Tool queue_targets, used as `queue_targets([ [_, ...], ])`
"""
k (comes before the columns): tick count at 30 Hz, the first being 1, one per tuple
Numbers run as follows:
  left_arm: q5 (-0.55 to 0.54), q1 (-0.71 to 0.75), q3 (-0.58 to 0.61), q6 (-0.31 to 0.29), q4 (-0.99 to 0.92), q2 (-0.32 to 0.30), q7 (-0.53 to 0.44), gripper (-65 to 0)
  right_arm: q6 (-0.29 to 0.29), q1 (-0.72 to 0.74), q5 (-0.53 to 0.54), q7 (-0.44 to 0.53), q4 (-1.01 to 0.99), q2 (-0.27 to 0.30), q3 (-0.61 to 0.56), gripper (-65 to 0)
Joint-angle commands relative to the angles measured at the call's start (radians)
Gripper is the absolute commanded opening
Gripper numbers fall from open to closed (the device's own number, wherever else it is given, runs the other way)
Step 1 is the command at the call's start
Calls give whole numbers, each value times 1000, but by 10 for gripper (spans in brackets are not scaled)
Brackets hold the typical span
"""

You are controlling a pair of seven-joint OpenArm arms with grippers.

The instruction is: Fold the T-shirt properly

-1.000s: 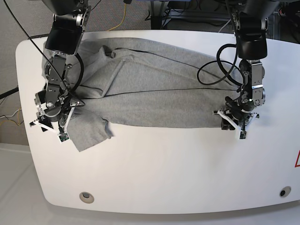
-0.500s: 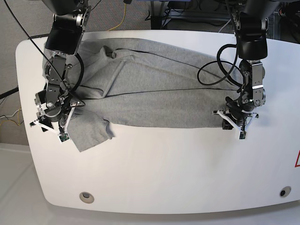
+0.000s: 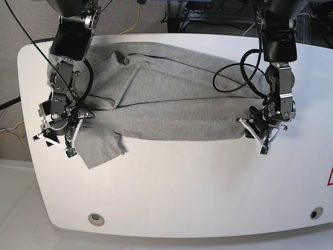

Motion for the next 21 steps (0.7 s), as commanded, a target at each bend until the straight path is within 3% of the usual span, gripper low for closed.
queue_targets([
  [1, -9, -28, -3, -4, 76, -7, 29, -618, -8, 22, -6, 7, 22, 12, 2, -340],
  [10, -9, -21, -4, -5, 193, 19, 143, -618, -8, 22, -6, 7, 22, 12, 4, -340],
  [21, -11, 59, -4, -7, 225, 22, 149, -618, -8, 22, -6, 5, 22, 11, 4, -340],
])
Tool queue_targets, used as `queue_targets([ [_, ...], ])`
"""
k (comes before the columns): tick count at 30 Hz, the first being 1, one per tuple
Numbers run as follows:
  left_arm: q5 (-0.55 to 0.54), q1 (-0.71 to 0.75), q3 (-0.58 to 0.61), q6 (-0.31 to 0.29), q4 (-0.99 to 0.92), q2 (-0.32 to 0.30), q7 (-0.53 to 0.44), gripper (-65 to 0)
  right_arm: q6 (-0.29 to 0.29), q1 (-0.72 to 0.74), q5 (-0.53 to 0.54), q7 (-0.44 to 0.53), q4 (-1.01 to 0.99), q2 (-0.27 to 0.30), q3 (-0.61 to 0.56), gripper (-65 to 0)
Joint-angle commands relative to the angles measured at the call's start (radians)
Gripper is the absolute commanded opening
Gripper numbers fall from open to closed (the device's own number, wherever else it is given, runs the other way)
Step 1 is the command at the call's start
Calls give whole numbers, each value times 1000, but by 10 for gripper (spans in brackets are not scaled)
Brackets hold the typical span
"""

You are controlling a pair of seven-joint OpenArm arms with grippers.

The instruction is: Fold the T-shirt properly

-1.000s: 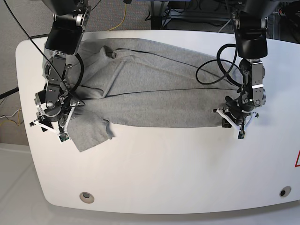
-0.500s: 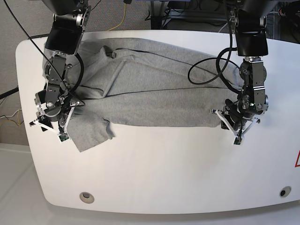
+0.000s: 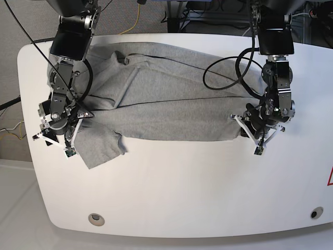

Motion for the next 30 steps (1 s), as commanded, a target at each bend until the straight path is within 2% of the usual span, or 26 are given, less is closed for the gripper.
queue_targets([
  [1, -5, 0, -3, 0, 20, -9, -16, -618, -8, 22, -6, 12, 22, 11, 2, -340],
  [30, -5, 259, -3, 0, 231, -6, -16, -618, -8, 27, -4, 12, 22, 11, 2, -340],
])
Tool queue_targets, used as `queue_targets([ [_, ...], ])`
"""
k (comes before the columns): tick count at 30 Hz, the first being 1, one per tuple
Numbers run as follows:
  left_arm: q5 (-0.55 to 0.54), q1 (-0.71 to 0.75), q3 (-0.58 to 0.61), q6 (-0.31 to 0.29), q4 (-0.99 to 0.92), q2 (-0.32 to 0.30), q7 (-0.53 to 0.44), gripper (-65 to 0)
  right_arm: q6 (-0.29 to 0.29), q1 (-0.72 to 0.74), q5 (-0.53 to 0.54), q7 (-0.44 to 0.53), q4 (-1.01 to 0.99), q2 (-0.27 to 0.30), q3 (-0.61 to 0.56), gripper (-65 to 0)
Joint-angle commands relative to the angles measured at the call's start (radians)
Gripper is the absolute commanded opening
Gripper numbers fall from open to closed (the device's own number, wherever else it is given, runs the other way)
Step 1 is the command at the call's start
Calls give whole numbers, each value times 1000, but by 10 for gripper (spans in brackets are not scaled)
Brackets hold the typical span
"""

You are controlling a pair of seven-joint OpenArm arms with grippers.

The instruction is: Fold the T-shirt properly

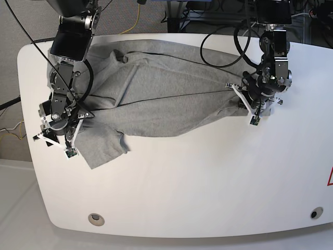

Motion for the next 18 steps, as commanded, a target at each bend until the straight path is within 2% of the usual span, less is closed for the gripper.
queue_targets([
  [1, -7, 8, -3, 0, 38, -7, -15, -618, -8, 24, -5, 12, 22, 13, 3, -340],
  [14, -6, 62, -3, 0, 79, -16, -15, -618, -8, 24, -2, 17, 20, 12, 3, -340],
  [18, -4, 62, -3, 0, 78, -31, -18, -618, -8, 52, -2, 18, 19, -13, 1, -340],
])
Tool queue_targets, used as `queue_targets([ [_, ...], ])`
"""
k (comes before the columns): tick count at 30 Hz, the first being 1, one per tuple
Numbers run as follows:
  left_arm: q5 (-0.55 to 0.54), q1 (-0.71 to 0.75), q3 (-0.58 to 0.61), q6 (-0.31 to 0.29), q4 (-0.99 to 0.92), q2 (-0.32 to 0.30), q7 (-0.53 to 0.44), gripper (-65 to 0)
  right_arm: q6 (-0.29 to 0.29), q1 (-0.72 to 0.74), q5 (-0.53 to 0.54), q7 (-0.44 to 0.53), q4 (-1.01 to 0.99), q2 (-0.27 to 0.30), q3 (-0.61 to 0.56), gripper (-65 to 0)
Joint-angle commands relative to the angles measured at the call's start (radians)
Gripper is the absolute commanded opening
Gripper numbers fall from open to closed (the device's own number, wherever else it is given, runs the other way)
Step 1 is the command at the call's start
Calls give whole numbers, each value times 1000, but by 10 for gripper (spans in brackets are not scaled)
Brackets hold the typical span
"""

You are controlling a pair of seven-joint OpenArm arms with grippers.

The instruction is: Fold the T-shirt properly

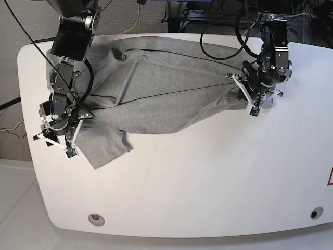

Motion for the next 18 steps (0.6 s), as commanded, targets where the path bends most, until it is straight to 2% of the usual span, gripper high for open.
queue_targets([
  [1, -4, -10, -3, 0, 15, -18, -18, -618, -8, 54, -1, 19, 17, -5, 0, -340],
  [8, -4, -13, -3, 0, 14, -20, -20, -618, -6, 130, 1, 19, -32, -29, 0, -340],
  [13, -4, -13, -3, 0, 14, -18, -20, -618, -6, 189, 10, 26, -150, -36, 6, -340],
  [18, -3, -13, -3, 0, 12, -18, -20, -618, -11, 218, 107, 62, -257, -45, 11, -340],
])
